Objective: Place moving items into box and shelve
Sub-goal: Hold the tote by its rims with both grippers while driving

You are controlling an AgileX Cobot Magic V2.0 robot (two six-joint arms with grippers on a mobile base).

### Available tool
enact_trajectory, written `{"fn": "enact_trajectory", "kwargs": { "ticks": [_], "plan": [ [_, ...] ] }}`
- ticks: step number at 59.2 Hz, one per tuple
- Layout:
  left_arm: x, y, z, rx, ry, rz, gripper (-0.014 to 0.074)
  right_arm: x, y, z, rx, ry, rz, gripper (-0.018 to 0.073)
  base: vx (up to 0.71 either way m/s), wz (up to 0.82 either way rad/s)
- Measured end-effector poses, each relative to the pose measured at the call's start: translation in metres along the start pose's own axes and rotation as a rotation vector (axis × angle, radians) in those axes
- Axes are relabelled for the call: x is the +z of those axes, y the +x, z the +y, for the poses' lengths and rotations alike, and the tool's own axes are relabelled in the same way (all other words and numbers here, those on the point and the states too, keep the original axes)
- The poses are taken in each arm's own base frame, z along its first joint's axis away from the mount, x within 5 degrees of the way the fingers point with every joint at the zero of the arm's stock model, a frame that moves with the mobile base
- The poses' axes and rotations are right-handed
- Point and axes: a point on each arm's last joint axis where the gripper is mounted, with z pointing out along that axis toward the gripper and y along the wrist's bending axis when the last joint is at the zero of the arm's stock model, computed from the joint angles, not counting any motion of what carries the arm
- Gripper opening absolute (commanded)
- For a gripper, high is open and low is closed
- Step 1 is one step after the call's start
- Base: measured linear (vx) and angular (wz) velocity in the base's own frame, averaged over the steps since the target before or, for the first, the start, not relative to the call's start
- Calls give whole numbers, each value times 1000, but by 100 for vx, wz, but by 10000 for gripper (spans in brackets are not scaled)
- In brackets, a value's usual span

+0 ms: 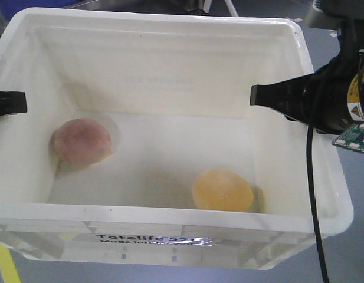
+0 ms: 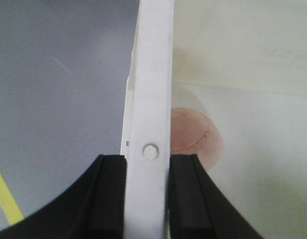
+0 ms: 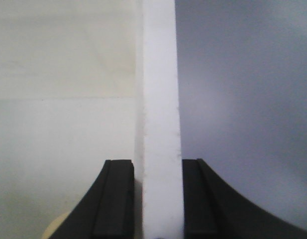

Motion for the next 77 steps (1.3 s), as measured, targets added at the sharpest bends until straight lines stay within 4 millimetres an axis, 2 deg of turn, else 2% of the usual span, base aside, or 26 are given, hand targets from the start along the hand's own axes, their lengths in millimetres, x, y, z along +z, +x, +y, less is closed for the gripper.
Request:
{"fn": "enact_trajectory", "kwargs": {
  "ticks": [40, 77],
  "plan": [
    [0, 1, 0, -2, -4, 10, 108, 0, 0, 0, 1, -2, 2, -11, -4, 41],
    [0, 1, 0, -5, -2, 13, 108, 0, 0, 0, 1, 0, 3, -11, 8, 34]
  ]
}}
